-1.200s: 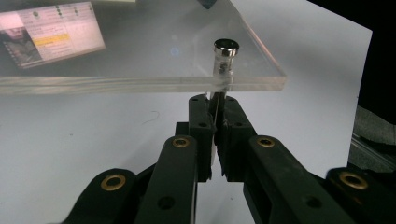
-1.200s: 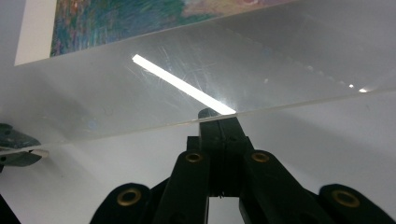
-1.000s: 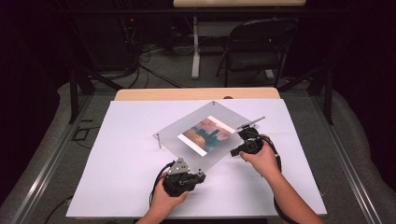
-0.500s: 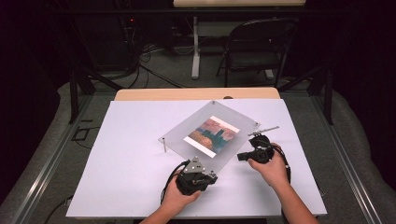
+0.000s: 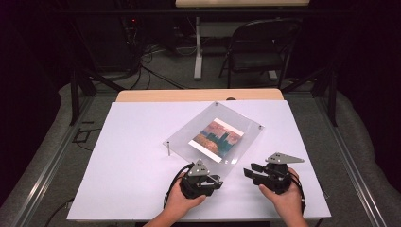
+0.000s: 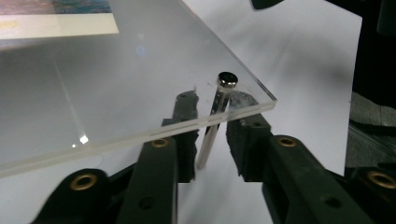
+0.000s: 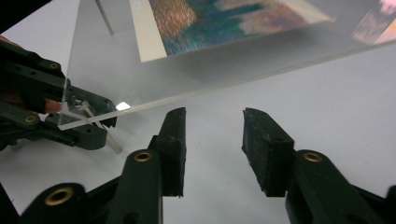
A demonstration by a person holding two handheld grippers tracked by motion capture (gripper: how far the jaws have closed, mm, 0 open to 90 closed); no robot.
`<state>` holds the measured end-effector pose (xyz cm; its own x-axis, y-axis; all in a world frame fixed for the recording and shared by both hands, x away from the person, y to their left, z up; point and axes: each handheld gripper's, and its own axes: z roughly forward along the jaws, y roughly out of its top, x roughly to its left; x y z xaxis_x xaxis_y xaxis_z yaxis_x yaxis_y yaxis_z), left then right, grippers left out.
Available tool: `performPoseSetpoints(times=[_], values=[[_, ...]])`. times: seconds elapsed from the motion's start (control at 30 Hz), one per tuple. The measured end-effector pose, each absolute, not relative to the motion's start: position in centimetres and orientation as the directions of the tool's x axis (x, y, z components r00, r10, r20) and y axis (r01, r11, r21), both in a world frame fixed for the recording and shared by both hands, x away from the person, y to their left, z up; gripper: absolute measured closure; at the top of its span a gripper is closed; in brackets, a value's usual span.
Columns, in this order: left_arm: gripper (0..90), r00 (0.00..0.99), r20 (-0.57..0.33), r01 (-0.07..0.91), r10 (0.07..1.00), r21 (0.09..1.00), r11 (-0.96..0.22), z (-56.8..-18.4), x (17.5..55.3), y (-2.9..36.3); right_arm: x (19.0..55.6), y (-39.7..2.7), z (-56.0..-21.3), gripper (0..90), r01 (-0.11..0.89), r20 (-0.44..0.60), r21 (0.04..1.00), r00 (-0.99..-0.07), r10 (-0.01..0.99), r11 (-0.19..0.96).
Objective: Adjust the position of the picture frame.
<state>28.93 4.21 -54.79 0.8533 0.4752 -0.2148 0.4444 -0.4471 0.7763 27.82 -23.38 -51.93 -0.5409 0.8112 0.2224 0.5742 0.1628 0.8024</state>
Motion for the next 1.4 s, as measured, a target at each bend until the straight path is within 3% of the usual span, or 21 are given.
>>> performPoseSetpoints(times=[0.03, 0.07, 0.2, 0.63, 0.87, 1.0, 1.4], values=[[68.0, 0.853, -0.212, 0.444, 0.477, 0.775, -0.449, -54.8, 28.8, 4.5, 27.8, -23.4, -51.9, 57.9, 0.574, 0.222, 0.802, -0.541, 0.811, 0.163], [61.3, 0.852, -0.213, 0.447, 0.478, 0.773, -0.451, -54.8, 28.5, 5.1, 27.2, -23.2, -52.0, 55.3, 0.563, 0.222, 0.812, -0.540, 0.812, 0.152], [50.5, 0.841, -0.209, 0.451, 0.499, 0.780, -0.433, -54.4, 28.2, 6.8, 25.9, -22.7, -52.2, 51.9, 0.548, 0.215, 0.823, -0.541, 0.813, 0.147], [43.7, 0.764, -0.174, 0.468, 0.621, 0.813, -0.348, -52.9, 28.9, 14.3, 24.1, -21.7, -52.9, 49.3, 0.511, 0.195, 0.849, -0.539, 0.820, 0.134], [44.3, 0.670, -0.130, 0.469, 0.731, 0.837, -0.281, -53.1, 30.4, 18.7, 23.9, -20.8, -53.5, 52.9, 0.495, 0.175, 0.852, -0.576, 0.798, 0.171], [49.7, 0.625, -0.167, 0.515, 0.763, 0.822, -0.242, -53.8, 31.5, 20.0, 23.9, -20.5, -53.7, 54.3, 0.499, 0.176, 0.848, -0.583, 0.793, 0.179], [59.0, 0.598, -0.135, 0.529, 0.790, 0.807, -0.262, -54.9, 35.2, 19.7, 23.9, -20.2, -54.0, 57.8, 0.496, 0.171, 0.847, -0.596, 0.784, 0.192]])
